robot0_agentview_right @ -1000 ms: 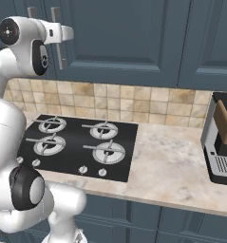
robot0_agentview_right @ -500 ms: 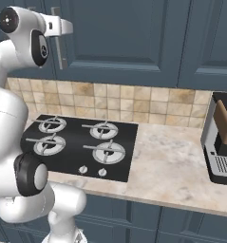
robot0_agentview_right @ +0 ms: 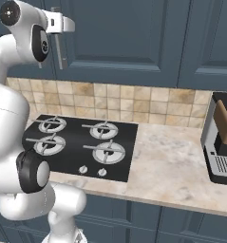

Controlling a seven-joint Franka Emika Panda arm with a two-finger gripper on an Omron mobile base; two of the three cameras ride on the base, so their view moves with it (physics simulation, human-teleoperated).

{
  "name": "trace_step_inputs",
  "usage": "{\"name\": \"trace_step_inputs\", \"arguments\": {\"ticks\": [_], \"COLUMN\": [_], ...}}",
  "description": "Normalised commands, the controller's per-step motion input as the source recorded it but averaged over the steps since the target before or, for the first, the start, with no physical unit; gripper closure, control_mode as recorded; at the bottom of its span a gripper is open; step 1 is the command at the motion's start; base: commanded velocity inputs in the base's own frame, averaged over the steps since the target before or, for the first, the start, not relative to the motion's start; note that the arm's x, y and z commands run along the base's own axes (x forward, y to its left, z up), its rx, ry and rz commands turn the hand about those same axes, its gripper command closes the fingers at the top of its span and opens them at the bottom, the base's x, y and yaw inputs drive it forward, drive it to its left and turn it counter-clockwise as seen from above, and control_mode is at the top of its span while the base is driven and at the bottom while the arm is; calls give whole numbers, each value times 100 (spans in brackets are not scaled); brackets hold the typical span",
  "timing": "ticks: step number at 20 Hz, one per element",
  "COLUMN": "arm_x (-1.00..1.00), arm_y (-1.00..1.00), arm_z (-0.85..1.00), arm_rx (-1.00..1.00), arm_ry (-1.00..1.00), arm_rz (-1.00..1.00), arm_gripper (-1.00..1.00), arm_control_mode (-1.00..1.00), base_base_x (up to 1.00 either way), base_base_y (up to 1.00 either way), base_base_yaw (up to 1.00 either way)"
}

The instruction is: The dining table condiment station is running low on condiment bottle. Refill the condiment station by opening the cabinet and taking the condiment bottle from the cabinet and placing it on the dining table.

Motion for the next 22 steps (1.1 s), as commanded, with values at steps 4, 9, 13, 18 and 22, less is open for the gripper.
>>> {"name": "trace_step_inputs", "arguments": {"ticks": [4,9,13,18,22], "arm_x": [8,0,0,-7,-65], "arm_y": [0,0,0,0,-12], "arm_z": [0,0,-3,-20,-36], "arm_rx": [0,0,0,0,0], "arm_ry": [0,-2,-11,-4,-2], "arm_rz": [0,0,0,2,1], "arm_gripper": [100,100,100,100,100], "arm_control_mode": [-100,-100,-100,-100,-100], "base_base_x": [0,0,0,0,0], "base_base_y": [0,0,0,0,0], "base_base_yaw": [0,0,0,0,0]}}
